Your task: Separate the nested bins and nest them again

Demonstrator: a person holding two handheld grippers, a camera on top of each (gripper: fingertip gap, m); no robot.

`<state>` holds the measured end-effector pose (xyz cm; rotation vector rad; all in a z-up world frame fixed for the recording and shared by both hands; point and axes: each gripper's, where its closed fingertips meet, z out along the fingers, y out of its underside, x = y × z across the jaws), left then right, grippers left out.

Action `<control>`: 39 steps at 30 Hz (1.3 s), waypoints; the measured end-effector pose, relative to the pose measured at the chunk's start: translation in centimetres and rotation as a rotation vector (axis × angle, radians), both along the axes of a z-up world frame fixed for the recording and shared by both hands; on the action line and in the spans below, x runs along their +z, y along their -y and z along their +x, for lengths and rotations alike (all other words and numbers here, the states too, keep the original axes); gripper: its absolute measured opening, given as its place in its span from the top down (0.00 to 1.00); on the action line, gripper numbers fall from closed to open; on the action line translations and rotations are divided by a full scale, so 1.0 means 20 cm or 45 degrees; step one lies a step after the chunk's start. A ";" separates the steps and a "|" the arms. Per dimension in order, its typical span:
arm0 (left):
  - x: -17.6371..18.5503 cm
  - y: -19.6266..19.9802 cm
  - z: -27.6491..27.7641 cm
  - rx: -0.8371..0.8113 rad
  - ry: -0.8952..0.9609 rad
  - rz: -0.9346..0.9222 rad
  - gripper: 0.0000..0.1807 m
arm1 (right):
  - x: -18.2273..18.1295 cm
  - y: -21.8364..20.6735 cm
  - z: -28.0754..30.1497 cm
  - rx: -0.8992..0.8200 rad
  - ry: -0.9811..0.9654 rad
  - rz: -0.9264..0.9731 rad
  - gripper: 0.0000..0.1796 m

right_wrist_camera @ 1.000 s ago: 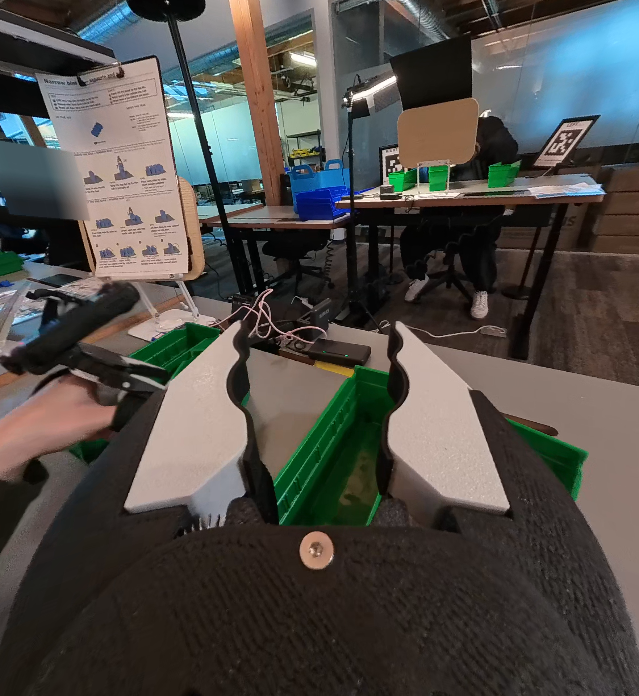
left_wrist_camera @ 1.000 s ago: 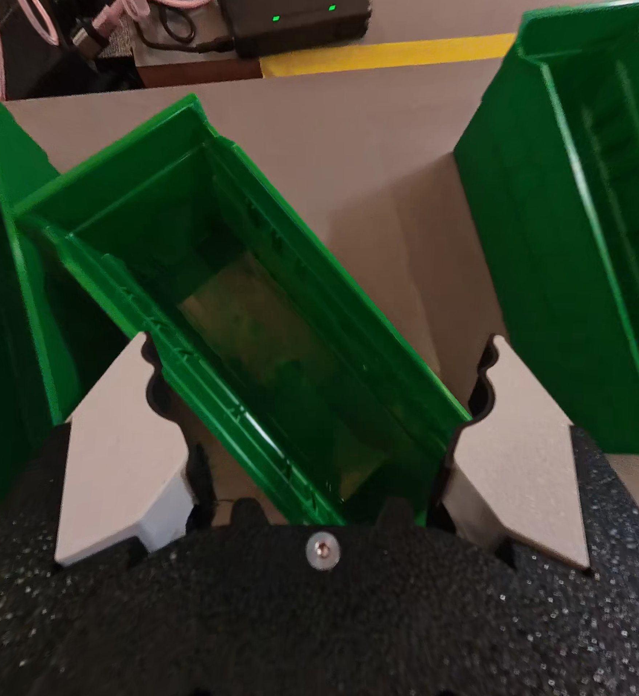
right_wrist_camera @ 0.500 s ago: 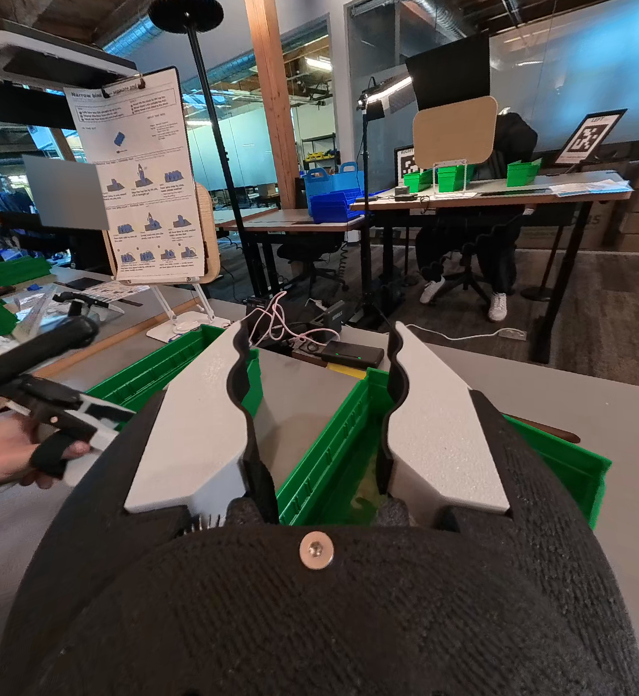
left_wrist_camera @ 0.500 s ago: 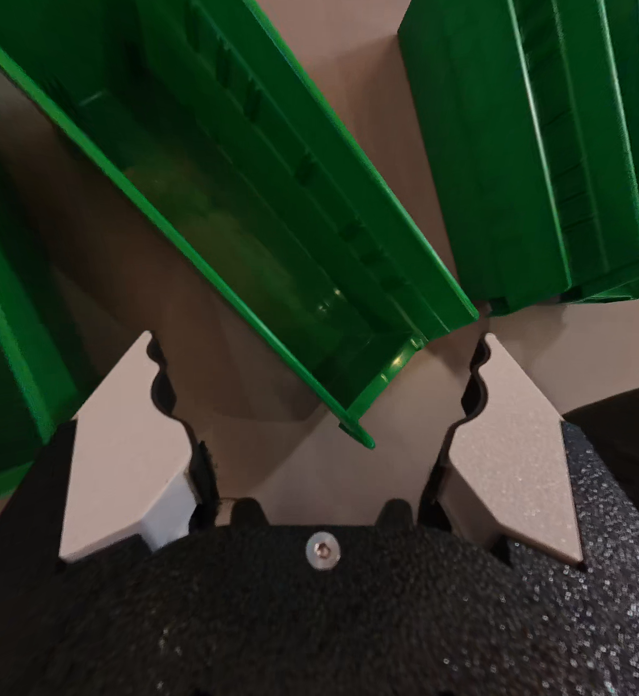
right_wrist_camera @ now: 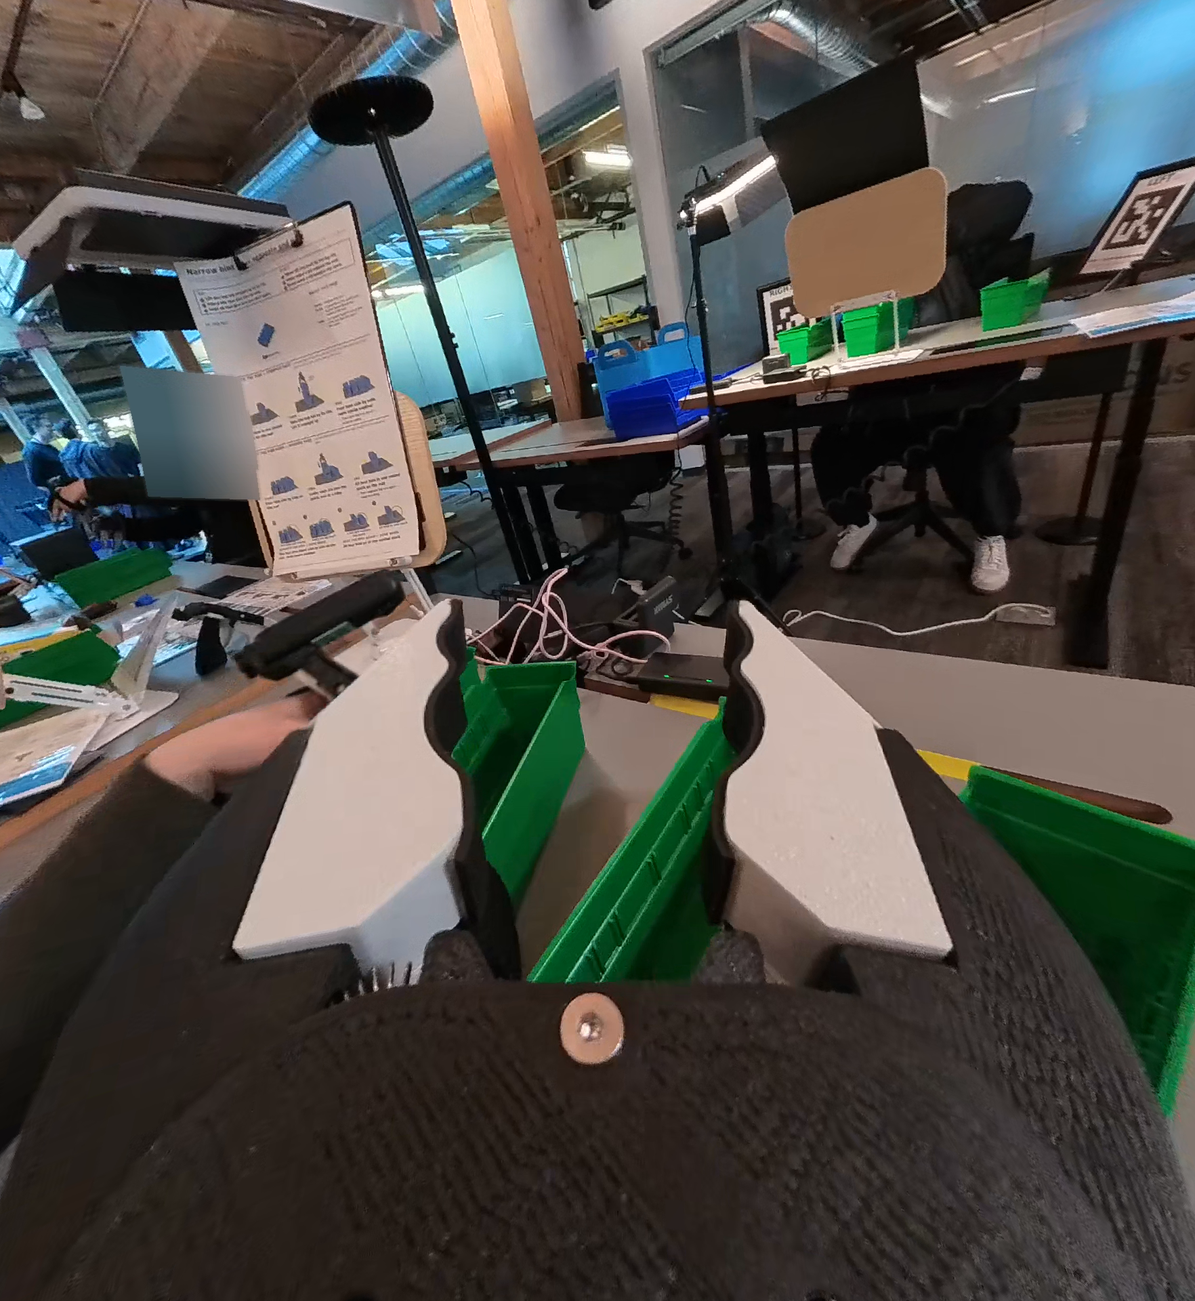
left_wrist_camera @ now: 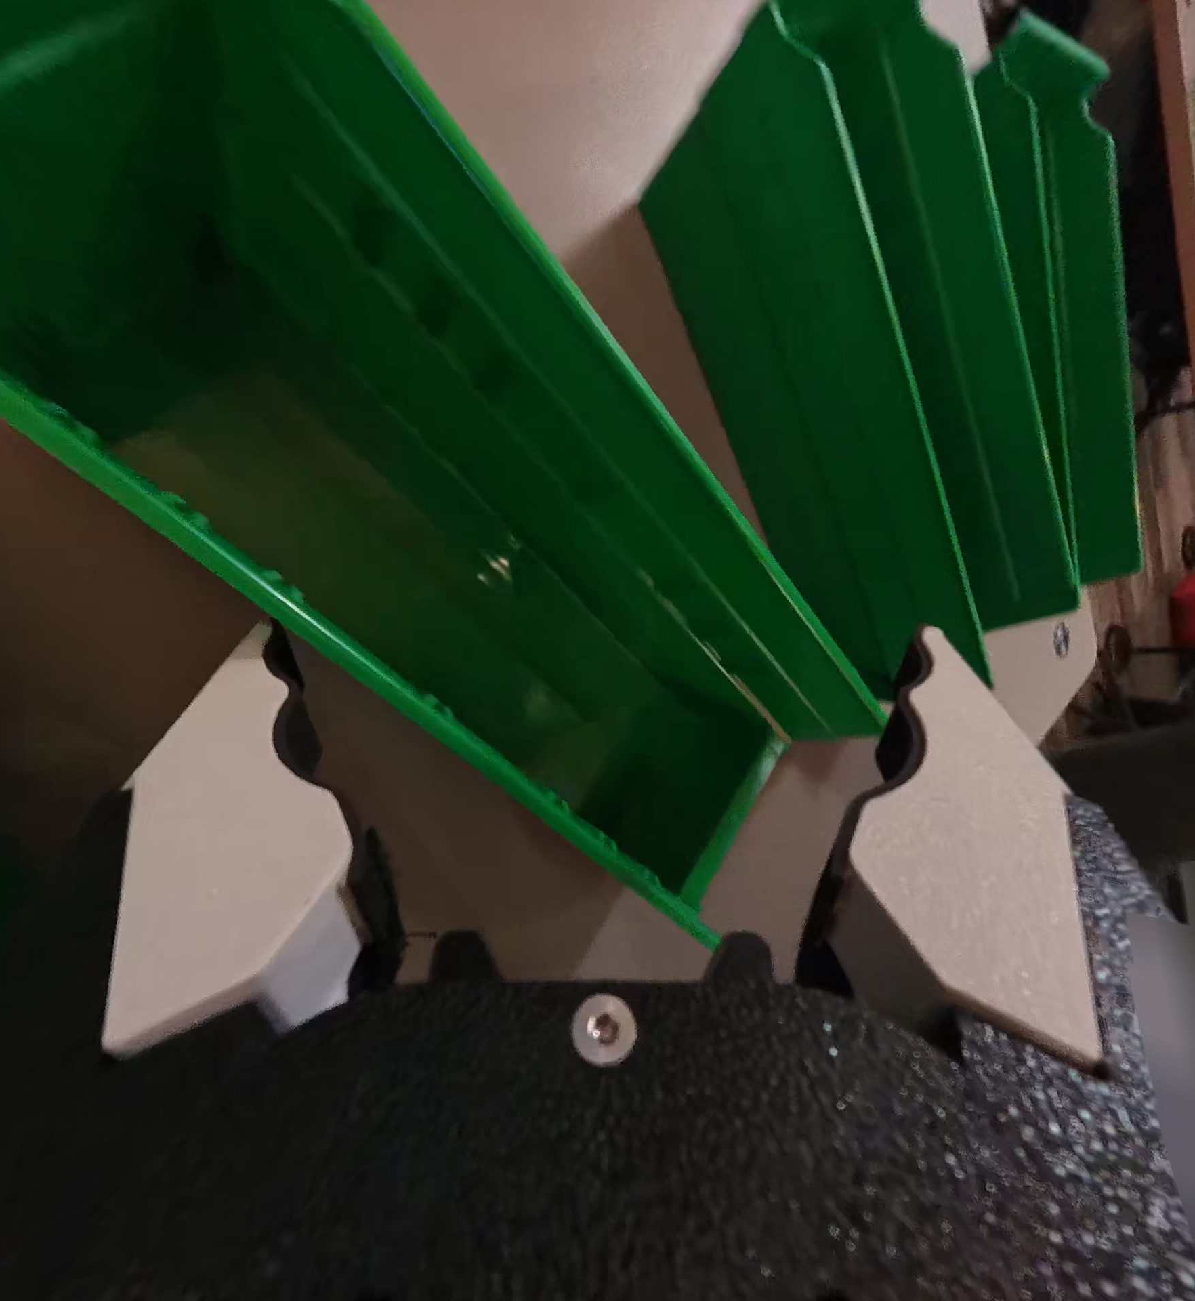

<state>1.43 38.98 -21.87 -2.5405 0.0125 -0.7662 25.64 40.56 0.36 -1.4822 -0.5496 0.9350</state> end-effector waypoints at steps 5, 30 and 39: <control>-0.07 -0.09 -0.05 0.045 -0.235 -0.189 0.12 | -0.01 -0.02 -0.01 -0.005 0.002 -0.011 0.59; -0.07 -0.15 0.13 -0.356 -0.654 -0.109 0.38 | -0.04 -0.04 -0.05 0.033 0.022 -0.034 0.59; 0.48 0.07 -0.13 -0.230 -0.484 0.012 0.37 | -0.05 -0.05 -0.04 0.038 0.013 -0.042 0.59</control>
